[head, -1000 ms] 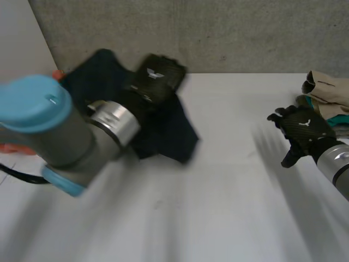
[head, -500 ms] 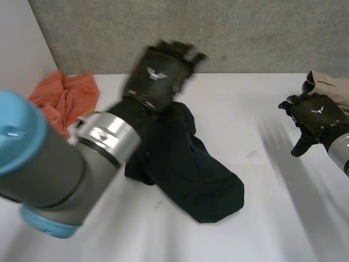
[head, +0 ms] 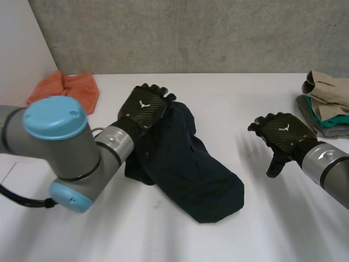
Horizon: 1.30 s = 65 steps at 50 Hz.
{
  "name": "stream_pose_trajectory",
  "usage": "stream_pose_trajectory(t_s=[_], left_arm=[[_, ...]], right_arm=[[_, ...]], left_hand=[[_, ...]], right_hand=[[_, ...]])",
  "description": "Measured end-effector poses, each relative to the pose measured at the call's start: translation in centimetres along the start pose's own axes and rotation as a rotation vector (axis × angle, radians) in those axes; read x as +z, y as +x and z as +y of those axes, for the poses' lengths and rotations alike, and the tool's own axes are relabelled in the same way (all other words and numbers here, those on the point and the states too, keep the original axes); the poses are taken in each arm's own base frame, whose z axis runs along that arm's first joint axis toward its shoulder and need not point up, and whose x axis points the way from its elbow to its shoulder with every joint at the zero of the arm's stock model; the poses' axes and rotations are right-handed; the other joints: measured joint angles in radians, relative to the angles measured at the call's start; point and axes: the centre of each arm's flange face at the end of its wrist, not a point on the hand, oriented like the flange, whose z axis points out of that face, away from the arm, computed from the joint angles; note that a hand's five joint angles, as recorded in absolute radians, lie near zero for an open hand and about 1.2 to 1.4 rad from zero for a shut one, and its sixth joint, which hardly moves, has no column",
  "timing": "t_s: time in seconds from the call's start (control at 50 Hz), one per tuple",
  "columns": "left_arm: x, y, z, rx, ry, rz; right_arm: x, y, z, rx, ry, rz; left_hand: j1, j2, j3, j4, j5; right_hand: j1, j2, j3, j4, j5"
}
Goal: Fold the laundry.
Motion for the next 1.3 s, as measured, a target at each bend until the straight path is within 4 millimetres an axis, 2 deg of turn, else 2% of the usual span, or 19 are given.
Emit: stream_pose_trajectory(t_s=[0.12,0.14,0.18,0.28,0.34,0.42,0.52,0.56,0.68,0.78,0.86,0.88,0.94,1.04,1.12,1.14,1.16,1.26,1.3], left_arm=[[1.9,0.7,1.3,0.000,0.005,0.039],[2.3,0.9,1.7,0.000,0.007,0.052],[2.7,1.1,1.8,0.002,0.014,0.061],[4.2,-0.1,0.4,0.031,0.093,0.019],[5.3,-1.8,-1.8,0.060,0.186,-0.060],[6.5,-5.7,-6.3,0.109,0.373,-0.223],[5.8,-11.4,-11.9,0.166,0.595,-0.409],[5.2,-12.6,-13.0,0.179,0.639,-0.444],[4.1,-14.6,-13.8,0.187,0.670,-0.489],[2.0,-18.8,-13.5,0.154,0.664,-0.550],[1.3,-20.4,-13.5,0.135,0.674,-0.566],[0.6,-22.1,-13.7,0.110,0.698,-0.563],[0.4,-22.8,-14.4,0.089,0.735,-0.512],[1.3,-21.9,-15.0,0.047,0.781,-0.356],[3.5,-18.1,-14.2,-0.019,0.777,-0.196],[3.5,-18.1,-14.2,-0.019,0.777,-0.196],[5.2,-14.3,-13.0,-0.071,0.755,-0.084],[7.4,-7.3,-10.1,-0.151,0.686,0.084],[8.1,-3.3,-8.3,-0.191,0.635,0.174]], right_arm=[[0.6,0.1,0.8,0.000,-0.020,0.020],[0.8,0.2,0.9,-0.001,-0.020,0.029],[0.9,0.4,0.9,-0.002,-0.019,0.039],[1.1,0.9,0.7,-0.005,-0.006,0.059],[1.2,1.1,0.6,-0.006,0.000,0.064],[1.2,1.4,0.3,-0.007,0.010,0.071],[1.2,1.5,0.2,-0.006,0.012,0.071],[1.2,1.5,0.2,-0.006,0.012,0.070],[1.2,1.4,0.2,-0.006,0.013,0.069],[1.2,1.3,0.1,-0.004,0.014,0.065],[1.2,1.2,0.1,-0.003,0.014,0.065],[1.1,1.2,0.1,-0.001,0.015,0.064],[1.1,1.2,0.1,0.001,0.015,0.063],[1.2,1.2,0.2,0.004,0.014,0.065],[1.2,1.3,0.2,0.005,0.012,0.069],[1.2,1.3,0.2,0.005,0.012,0.069],[1.2,1.6,0.3,0.007,0.010,0.076],[1.2,2.2,0.4,0.012,0.006,0.093],[1.3,2.6,0.5,0.015,0.004,0.104]], left_hand=[[0.209,0.196,0.188,0.185,0.189],[0.579,0.519,0.508,0.520,0.517],[0.833,0.796,0.768,0.785,0.768],[0.893,0.928,0.912,0.942,0.876],[0.893,0.929,0.912,0.946,0.876],[0.893,0.929,0.912,0.950,0.876],[0.893,0.929,0.912,0.950,0.876],[0.893,0.929,0.912,0.950,0.876],[0.893,0.929,0.916,0.950,0.876],[0.893,0.929,0.920,0.950,0.876],[0.893,0.929,0.923,0.950,0.876],[0.893,0.929,0.925,0.950,0.876],[0.893,0.929,0.927,0.950,0.876],[0.893,0.929,0.933,0.950,0.876],[0.893,0.929,0.933,0.950,0.876],[0.893,0.929,0.933,0.950,0.876],[0.893,0.929,0.933,0.951,0.876],[0.893,0.929,0.933,0.953,0.876],[0.893,0.929,0.933,0.954,0.876]], right_hand=[[0.000,0.000,0.000,0.000,0.000],[0.000,0.000,0.000,0.000,0.000],[0.000,0.000,0.000,0.000,0.000],[0.000,0.000,0.000,0.000,0.000],[0.000,0.000,0.000,0.000,0.000],[0.000,0.000,0.000,0.000,0.000],[0.000,0.000,0.000,0.000,0.000],[0.000,0.000,0.000,0.000,0.000],[0.000,0.000,0.000,0.000,0.000],[0.000,0.000,0.000,0.000,0.000],[0.000,0.000,0.000,0.000,0.000],[0.000,0.000,0.000,0.000,0.000],[0.000,0.000,0.000,0.000,0.000],[0.000,0.000,0.000,0.000,0.000],[0.000,0.000,0.000,0.000,0.000],[0.000,0.000,0.000,0.000,0.000],[0.000,0.000,0.000,0.000,0.000],[0.000,0.000,0.000,0.000,0.000],[0.000,0.000,0.000,0.000,0.000]])
